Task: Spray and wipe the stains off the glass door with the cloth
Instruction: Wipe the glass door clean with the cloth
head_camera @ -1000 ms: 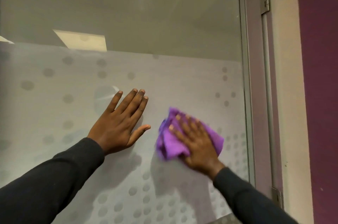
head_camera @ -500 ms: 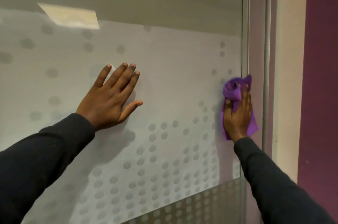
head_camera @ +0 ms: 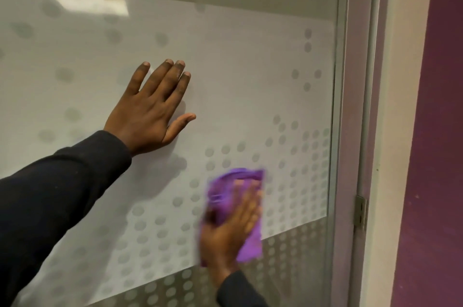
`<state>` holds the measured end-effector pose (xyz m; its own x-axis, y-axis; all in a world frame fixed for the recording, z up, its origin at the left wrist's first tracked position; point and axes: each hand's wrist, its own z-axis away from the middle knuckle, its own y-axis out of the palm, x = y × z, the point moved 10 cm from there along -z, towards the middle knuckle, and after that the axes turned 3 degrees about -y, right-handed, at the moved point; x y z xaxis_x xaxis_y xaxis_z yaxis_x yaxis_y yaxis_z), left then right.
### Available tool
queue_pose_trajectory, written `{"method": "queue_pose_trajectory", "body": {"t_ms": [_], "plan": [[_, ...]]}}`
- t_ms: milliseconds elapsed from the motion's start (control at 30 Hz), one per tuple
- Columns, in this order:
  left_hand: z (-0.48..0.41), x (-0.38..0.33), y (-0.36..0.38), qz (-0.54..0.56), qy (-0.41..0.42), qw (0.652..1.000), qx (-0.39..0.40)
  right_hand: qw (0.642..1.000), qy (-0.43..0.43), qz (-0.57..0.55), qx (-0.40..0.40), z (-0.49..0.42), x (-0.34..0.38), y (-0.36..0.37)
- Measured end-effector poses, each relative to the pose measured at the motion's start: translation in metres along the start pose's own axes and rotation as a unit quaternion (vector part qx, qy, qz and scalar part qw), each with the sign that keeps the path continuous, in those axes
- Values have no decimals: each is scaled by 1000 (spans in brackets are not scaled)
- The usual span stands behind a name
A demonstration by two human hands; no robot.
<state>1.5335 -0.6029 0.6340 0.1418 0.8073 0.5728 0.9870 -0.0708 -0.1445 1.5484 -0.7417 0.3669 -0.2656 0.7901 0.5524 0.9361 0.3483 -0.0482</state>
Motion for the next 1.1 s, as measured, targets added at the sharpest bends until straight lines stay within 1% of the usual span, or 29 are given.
{"method": "queue_pose_trajectory", "body": {"t_ms": [33,67,100,133,200,233,267,300,333,400,467,533,600,667,700,733,767,833,867,900,967,1000,1033,1067,1100], "plan": [[0,0,0,2,1,1000,2,994,-98,22,52,17,46,22],[0,0,0,4,2,1000,5,976,-189,41,100,36,83,41],[0,0,0,7,3,1000,10,956,-258,54,131,51,108,53],[0,0,1,9,4,1000,15,939,-308,61,142,57,120,57],[0,0,1,10,6,1000,20,917,-371,60,131,48,119,51],[0,0,1,9,7,1000,18,913,-386,63,121,34,110,43],[1,0,0,7,7,1000,13,916,-381,69,108,10,96,34],[1,0,-1,5,7,1000,7,929,-353,72,88,-21,78,20],[1,0,-1,4,7,1000,3,947,-307,70,64,-59,55,5],[1,0,-1,4,6,1000,6,979,-194,54,19,-132,2,-30],[1,0,0,3,6,1000,13,996,-78,26,-21,-192,-53,-64],[2,-1,1,0,5,1000,22,999,28,0,-43,-229,-95,-83],[2,-1,2,-6,5,1000,27,992,113,-10,-62,-246,-108,-86],[2,-1,1,-11,5,1000,24,985,156,-7,-79,-250,-95,-84],[2,-1,1,-13,4,1000,21,985,152,-6,-82,-250,-81,-80],[2,-1,0,-17,4,1000,20,988,128,-3,-81,-248,-61,-76],[2,-2,0,-20,5,1000,19,993,86,5,-79,-244,-37,-70],[2,-2,-1,-23,6,1000,18,997,-44,33,-61,-227,23,-51],[2,-1,-2,-22,5,1000,15,989,-132,53,-35,-212,55,-37],[2,-1,-3,-21,6,1000,14,973,-220,73,3,-195,82,-21],[2,-1,-3,-24,9,1000,13,930,-351,95,59,-176,104,-6],[2,-1,-3,-26,9,1000,12,913,-390,101,67,-180,102,-9],[2,-2,-3,-27,9,1000,12,906,-406,105,64,-192,94,-16],[2,-2,-2,-28,8,999,13,912,-394,104,48,-210,81,-26],[2,-1,-1,-29,7,999,16,932,-350,94,23,-235,63,-40]]}}
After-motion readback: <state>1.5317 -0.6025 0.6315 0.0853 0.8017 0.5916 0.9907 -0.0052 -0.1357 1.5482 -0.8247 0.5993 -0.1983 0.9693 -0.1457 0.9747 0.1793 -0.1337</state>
